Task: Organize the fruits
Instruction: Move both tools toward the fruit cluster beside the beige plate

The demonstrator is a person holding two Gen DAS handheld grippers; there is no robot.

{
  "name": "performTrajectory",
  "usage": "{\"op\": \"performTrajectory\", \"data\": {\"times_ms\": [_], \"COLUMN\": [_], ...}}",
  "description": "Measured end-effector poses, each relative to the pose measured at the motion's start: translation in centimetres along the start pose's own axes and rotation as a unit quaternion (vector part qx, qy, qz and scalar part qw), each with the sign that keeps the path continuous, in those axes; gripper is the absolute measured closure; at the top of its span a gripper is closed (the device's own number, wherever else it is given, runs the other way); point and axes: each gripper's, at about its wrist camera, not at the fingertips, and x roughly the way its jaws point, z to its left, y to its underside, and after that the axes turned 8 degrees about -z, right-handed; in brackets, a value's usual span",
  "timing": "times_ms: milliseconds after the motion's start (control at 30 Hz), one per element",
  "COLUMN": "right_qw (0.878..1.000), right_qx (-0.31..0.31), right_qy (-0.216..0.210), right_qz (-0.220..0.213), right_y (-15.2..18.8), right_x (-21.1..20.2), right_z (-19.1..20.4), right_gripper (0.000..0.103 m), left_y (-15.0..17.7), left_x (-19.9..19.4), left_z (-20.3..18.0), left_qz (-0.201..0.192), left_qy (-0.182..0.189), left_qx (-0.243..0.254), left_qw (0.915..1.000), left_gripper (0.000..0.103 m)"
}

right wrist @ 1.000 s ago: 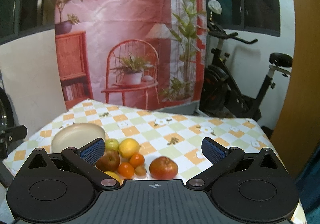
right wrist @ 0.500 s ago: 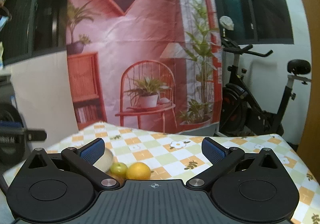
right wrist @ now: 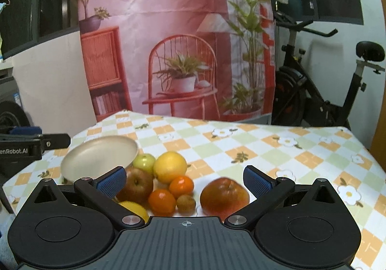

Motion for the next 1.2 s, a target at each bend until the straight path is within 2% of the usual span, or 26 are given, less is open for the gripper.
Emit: {"op": "performTrajectory", "data": {"times_ms": [200,400,567,700,833,967,1100,1200], "right_qw": [1.000,0.999,0.999,0.997,0.996,0.994,0.991,0.990], "right_qx": [-0.014,-0.016,-0.005,0.008,-0.001,-0.032,-0.043,-0.044], "right_qy": [-0.010,-0.016,-0.021,-0.031,-0.043,-0.061,-0.079,-0.084], "right_qz": [0.013,0.033,0.049,0.069,0.079,0.090,0.099,0.104], "right_y": [0.9,1.2,1.6,1.9,1.9,2.0,2.2,2.3], "right_x": [-0.5,-0.4,-0.4,-0.2,-0.2,-0.3,-0.3,-0.3], "right_z": [0.2,0.3,-0.4,-0.7,-0.2,1.0,1.5,1.7], "right_gripper": [0.000,0.000,0.000,0.001,0.002,0.008,0.014,0.021], "left_y": [0.8,1.4,1.9,2.4,2.6,3.0,3.4,3.6], "left_x": [0.0,0.2,-0.1,-0.2,-0.6,-0.9,-0.8,-0.7], "left_z": [0.0,-0.3,0.2,0.4,0.0,-0.4,-0.6,-0.6], "left_qz": [0.015,0.039,0.049,0.063,0.049,0.034,0.036,0.036], "left_qy": [0.002,-0.034,-0.048,-0.043,-0.022,-0.004,0.000,0.002], "left_qx": [-0.005,-0.001,-0.015,-0.020,-0.010,-0.003,0.007,0.013], "left_qw": [0.9999,0.9987,0.9976,0.9969,0.9985,0.9994,0.9993,0.9993], "left_gripper": [0.022,0.020,0.020,0.021,0.024,0.030,0.035,0.035]}}
